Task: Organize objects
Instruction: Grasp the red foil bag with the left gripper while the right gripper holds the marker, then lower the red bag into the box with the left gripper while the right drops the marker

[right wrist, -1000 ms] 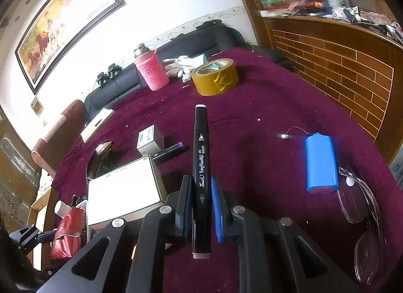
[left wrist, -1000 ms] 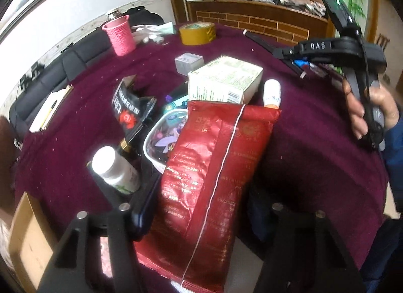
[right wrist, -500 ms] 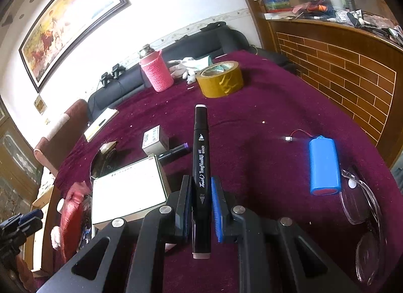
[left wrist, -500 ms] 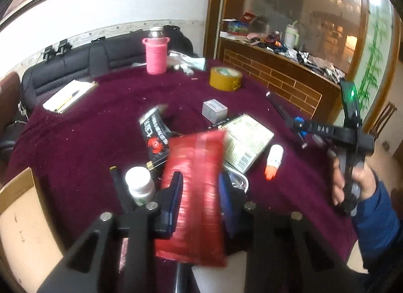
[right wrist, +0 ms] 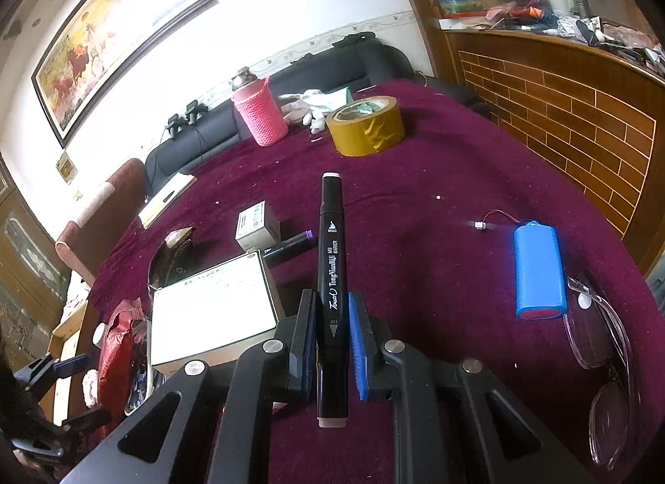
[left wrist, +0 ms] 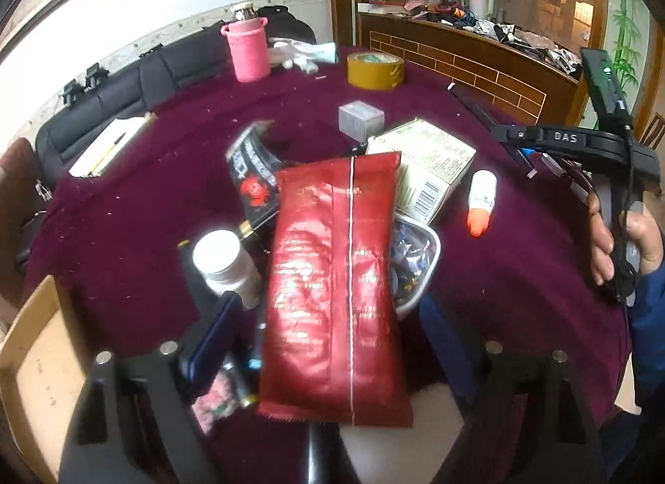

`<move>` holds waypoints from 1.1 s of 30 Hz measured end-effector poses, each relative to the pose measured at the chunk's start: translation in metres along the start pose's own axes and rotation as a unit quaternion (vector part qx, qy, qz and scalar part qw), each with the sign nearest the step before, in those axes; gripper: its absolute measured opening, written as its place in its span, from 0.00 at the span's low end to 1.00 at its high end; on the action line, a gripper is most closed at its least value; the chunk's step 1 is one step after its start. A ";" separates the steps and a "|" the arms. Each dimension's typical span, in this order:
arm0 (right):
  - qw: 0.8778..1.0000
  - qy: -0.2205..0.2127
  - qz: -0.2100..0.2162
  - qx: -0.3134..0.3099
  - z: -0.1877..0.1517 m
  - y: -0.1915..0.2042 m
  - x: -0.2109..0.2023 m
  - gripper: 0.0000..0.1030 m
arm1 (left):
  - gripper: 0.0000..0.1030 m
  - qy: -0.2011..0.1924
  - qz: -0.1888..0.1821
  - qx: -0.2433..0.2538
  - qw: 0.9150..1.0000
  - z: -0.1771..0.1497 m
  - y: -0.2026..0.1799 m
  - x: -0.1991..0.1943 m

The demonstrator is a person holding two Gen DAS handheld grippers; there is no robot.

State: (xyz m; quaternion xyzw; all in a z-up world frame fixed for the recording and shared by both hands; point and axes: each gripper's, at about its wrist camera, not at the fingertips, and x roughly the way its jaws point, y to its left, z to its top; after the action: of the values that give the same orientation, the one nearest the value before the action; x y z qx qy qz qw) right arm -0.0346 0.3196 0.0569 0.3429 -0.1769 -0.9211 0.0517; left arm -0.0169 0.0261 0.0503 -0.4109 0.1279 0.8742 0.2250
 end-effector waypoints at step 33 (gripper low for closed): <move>0.997 0.027 0.061 -0.042 -0.020 0.062 -0.030 0.16 | 0.49 -0.100 0.006 -0.205 0.974 -0.059 0.084 -0.094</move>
State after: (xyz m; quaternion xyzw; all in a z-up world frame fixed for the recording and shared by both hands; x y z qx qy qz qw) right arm -0.0006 0.2630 0.0835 0.3540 -0.1570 -0.9132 0.1268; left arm 0.0330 -0.0977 0.0894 -0.3581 -0.0745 0.9197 0.1424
